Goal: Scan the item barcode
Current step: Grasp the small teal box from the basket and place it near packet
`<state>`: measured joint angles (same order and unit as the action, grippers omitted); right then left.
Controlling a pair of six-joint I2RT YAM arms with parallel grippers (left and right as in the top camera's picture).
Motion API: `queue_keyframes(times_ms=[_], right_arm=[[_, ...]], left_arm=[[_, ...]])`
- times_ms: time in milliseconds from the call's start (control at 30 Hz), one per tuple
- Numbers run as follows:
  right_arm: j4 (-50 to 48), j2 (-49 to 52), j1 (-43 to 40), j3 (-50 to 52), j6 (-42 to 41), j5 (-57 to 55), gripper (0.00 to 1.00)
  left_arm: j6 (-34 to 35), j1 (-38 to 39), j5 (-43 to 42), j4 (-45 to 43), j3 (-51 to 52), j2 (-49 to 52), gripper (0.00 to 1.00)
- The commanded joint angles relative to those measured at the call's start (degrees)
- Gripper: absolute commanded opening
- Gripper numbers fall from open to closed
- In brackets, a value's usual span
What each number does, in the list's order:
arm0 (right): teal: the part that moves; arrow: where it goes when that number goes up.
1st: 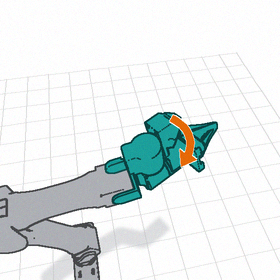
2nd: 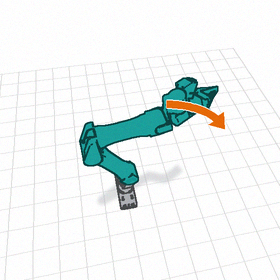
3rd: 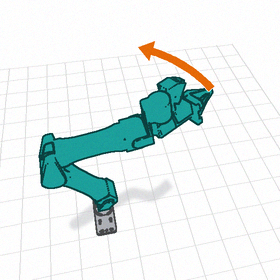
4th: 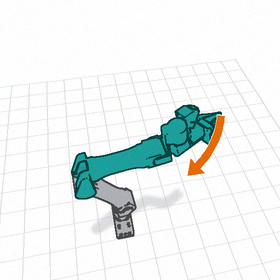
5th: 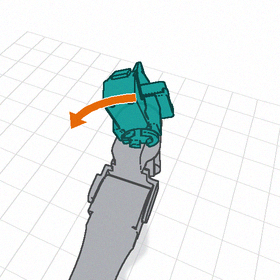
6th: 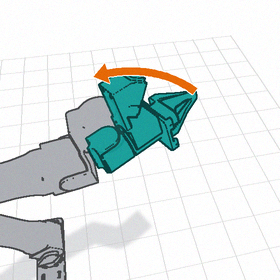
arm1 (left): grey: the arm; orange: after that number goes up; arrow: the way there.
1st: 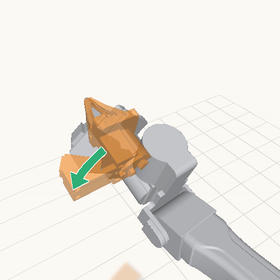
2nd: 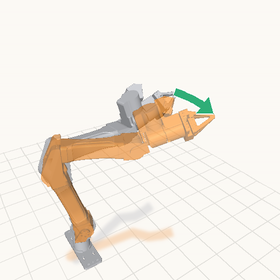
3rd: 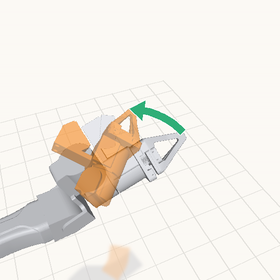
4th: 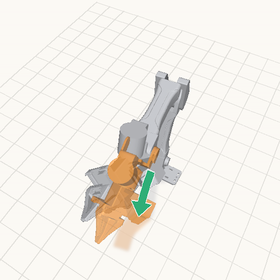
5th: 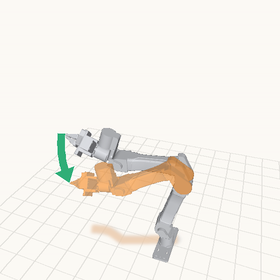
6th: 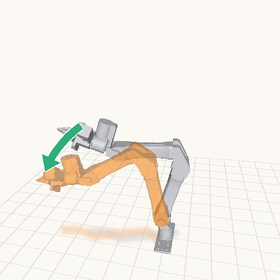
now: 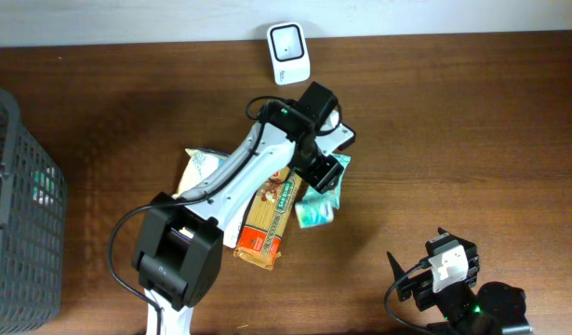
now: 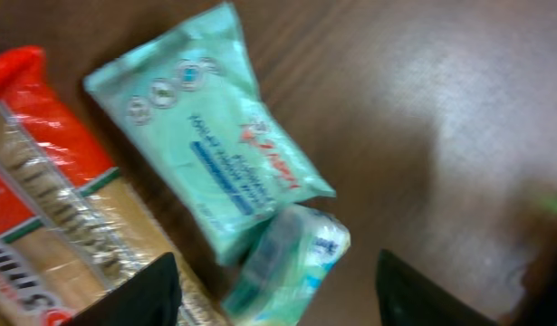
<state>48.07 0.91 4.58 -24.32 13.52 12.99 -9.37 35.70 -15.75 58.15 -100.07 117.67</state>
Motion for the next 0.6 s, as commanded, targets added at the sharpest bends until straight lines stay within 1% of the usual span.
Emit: queue_keyframes(times_ms=[0, 67, 133, 167, 233, 267, 300, 333, 400, 433, 500, 567], right_arm=[[-0.04, -0.33, -0.11, -0.35, -0.24, -0.13, 0.98], [-0.04, -0.33, -0.11, -0.35, -0.24, -0.11, 0.99], [-0.04, -0.33, -0.11, -0.35, -0.24, -0.13, 0.99], [-0.04, -0.33, -0.11, -0.35, -0.26, -0.13, 0.99], [-0.04, -0.33, -0.11, -0.35, -0.24, -0.13, 0.99], [-0.04, -0.33, -0.11, -0.35, -0.24, -0.13, 0.99], [-0.04, -0.33, -0.11, -0.35, -0.24, -0.13, 0.99], [-0.04, -0.33, -0.11, -0.35, -0.24, -0.13, 0.99], [-0.04, -0.33, -0.11, -0.35, -0.24, -0.13, 0.99], [-0.04, -0.33, -0.11, -0.35, -0.24, -0.13, 0.99], [-0.04, -0.33, -0.11, -0.35, -0.24, -0.13, 0.99], [-0.04, -0.33, -0.11, -0.35, -0.24, -0.13, 0.99]], left_arm=[[-0.35, -4.2, 1.97, 1.09, -5.29, -1.11, 0.69], [-0.33, -8.09, 2.56, 2.69, -11.43, -2.58, 0.7], [-0.28, -14.71, 5.88, 5.6, -20.65, -5.07, 0.73], [1.49, -19.69, 9.09, 8.31, -26.82, -6.54, 0.75], [4.68, -27.39, 13.77, 12.04, -33.83, -8.2, 0.75], [7.23, -34.01, 15.76, 14.56, -37.13, -9.35, 0.76], [8.02, -38.25, 15.8, 15.91, -38.14, -9.94, 0.76], [8.76, -44.81, 15.8, 17.44, -38.38, -10.67, 0.73], [10.12, -54.53, 15.78, 19.34, -38.36, -10.82, 0.73], [10.34, -61.64, 15.67, 20.85, -38.29, -10.6, 0.72], [12.87, -70.29, 14.64, 22.88, -37.7, -10.47, 0.72], [12.83, -77.42, 11.17, 23.1, -34.53, -10.36, 0.72]])
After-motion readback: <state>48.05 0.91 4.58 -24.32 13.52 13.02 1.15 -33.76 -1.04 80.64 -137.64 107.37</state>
